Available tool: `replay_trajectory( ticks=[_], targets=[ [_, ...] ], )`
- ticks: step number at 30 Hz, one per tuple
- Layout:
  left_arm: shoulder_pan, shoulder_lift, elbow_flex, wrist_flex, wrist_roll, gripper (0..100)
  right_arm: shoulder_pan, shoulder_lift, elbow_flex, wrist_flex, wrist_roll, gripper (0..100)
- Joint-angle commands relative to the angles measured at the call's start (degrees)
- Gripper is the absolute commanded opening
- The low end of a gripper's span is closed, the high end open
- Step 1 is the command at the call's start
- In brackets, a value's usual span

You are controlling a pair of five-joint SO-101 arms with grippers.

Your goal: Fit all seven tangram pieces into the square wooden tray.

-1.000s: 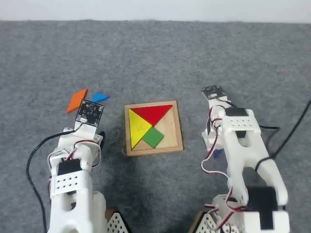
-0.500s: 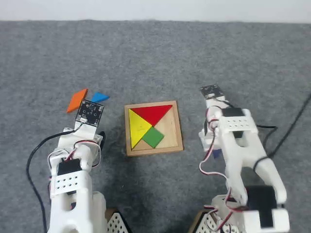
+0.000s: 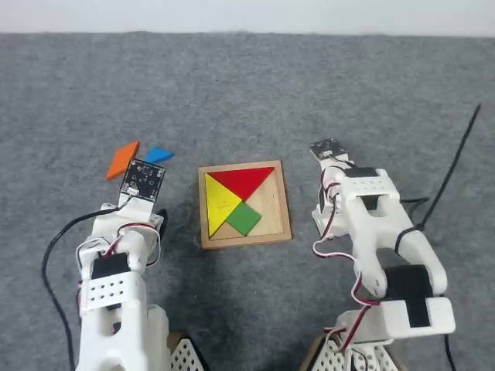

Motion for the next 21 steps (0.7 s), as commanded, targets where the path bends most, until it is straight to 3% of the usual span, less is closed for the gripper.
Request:
replay_trajectory(
  ticks=[1,13,18,21],
  targets=[
    [0.2,-1.4,-0.5,-1.3,-0.5,24,1.2,0.0,-1.6,0.6,0.9,20.9],
    [0.2,-1.4,-0.5,-1.3,-0.5,24,0.9,-0.5,-5.1,0.0,0.9,20.2],
    [0.2,-1.4,-0.5,-1.3,-0.5,24,1.2,-0.6,-6.5,0.0,1.0,4.6],
    [0.2,-1.4,-0.5,-1.3,-0.5,24,0.9,-0.6,-6.6,-0.3,3.5,1.5]
  ],
)
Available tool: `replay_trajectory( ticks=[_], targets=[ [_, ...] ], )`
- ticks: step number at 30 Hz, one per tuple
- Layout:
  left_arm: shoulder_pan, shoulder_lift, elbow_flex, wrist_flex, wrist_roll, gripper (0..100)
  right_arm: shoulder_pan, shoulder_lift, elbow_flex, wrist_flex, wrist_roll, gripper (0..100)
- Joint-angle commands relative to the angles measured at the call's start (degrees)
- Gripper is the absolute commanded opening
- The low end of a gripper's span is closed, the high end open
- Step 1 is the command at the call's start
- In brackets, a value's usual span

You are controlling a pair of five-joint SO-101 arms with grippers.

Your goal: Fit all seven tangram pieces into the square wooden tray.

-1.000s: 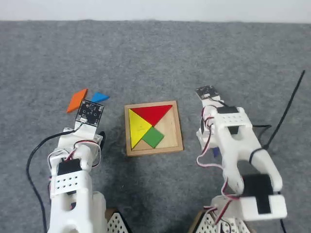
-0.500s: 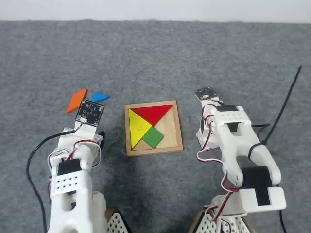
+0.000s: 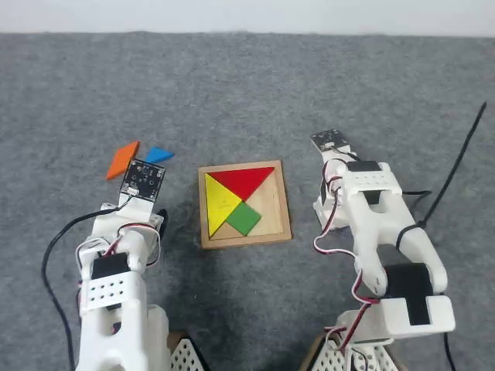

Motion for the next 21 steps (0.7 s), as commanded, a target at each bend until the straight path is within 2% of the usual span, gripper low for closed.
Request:
replay_trajectory(
  ticks=[1,6,11,15,21],
  targets=[
    [0.2,-1.4,-0.5,-1.3,-0.5,24,0.7,-0.7,-3.0,-0.7,3.1,1.3],
    [0.2,-1.4,-0.5,-1.3,-0.5,24,0.7,-3.1,-2.6,-0.2,3.1,1.0],
    [0.2,-1.4,-0.5,-1.3,-0.5,24,-0.2,-13.5,-2.7,4.7,3.3,0.7],
    [0.2,-1.4,-0.5,-1.3,-0.5,24,-5.8,-21.7,-2.5,7.6,3.1,0.7],
    [0.2,-1.4,-0.4,-1.2,-0.5,24,-14.3,-19.9,-2.6,4.4,0.7,0.7]
  ],
)
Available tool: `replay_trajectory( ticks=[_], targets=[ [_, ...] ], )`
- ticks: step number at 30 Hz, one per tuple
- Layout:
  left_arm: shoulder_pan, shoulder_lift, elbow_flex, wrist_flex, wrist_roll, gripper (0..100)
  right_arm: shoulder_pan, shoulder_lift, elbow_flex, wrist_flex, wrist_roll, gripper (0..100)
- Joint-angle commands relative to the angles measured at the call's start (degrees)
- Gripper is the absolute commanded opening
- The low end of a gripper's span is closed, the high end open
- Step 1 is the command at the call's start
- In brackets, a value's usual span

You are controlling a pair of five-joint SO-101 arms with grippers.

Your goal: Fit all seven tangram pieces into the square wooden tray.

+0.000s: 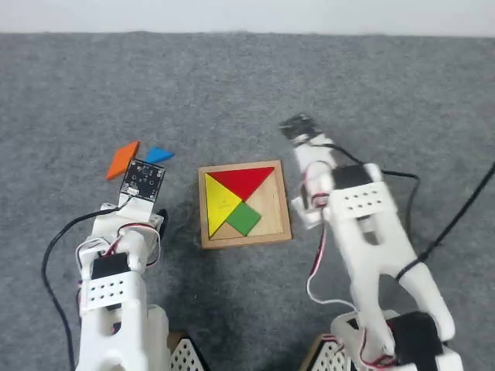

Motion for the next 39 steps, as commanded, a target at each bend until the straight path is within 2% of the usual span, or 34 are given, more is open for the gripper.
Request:
replay_trajectory(
  ticks=[1,13,23,30,39],
  targets=[
    [0.2,-1.4,-0.4,-1.2,-0.5,24,-3.5,0.1,-2.6,-2.9,-2.1,0.7],
    [0.2,-1.4,-0.4,-1.3,-0.5,24,-7.7,10.5,-3.0,-11.0,-2.5,0.9],
    [0.2,-1.4,-0.4,-1.3,-0.5,24,-7.9,12.4,-3.0,-11.6,-9.1,1.2],
    [0.2,-1.4,-0.4,-1.4,-0.5,24,-10.7,12.5,-2.7,-11.6,-14.0,11.1],
    [0.2,-1.4,-0.4,-1.4,-0.5,24,-12.4,12.5,-2.9,-11.7,-14.3,11.6]
  ],
)
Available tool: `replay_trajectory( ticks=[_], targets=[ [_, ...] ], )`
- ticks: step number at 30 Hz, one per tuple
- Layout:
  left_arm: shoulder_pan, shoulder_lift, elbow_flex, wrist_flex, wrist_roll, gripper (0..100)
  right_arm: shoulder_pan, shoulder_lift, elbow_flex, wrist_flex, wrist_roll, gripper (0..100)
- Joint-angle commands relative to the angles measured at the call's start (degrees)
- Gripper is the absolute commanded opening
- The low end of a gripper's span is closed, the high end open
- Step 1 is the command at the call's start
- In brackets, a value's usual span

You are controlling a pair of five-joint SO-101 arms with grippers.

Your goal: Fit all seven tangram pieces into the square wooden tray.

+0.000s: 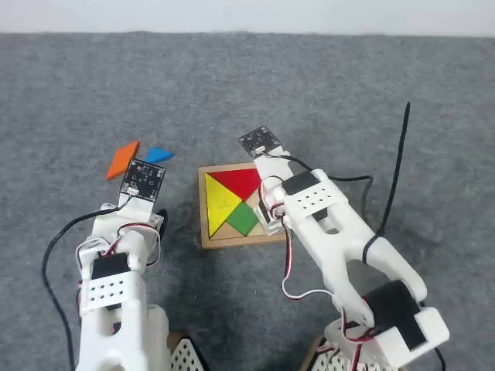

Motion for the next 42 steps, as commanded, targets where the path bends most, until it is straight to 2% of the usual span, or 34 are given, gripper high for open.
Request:
replay_trajectory(
  ticks=[1,15,25,31,39,42],
  targets=[
    [0.2,-1.4,-0.4,-1.4,-0.5,24,-0.9,-0.2,-2.9,-0.8,-0.7,11.6],
    [0.2,-1.4,-0.4,-1.4,-0.5,24,-4.0,-0.7,-3.0,-0.9,-0.7,11.7],
    [0.2,-1.4,-0.4,-1.5,-0.5,24,-10.2,-0.7,-3.1,-1.4,-0.7,12.1],
    [0.2,-1.4,-0.4,-1.5,-0.5,24,-12.1,-0.5,-4.1,-0.9,-0.5,21.7],
    [0.2,-1.4,-0.4,-1.5,-0.5,24,-9.3,-0.7,-8.0,1.5,-0.4,21.3],
    [0.1,-1.4,-0.5,-1.5,-0.5,24,-8.0,-0.1,-9.5,1.1,-0.4,14.3]
  ],
)
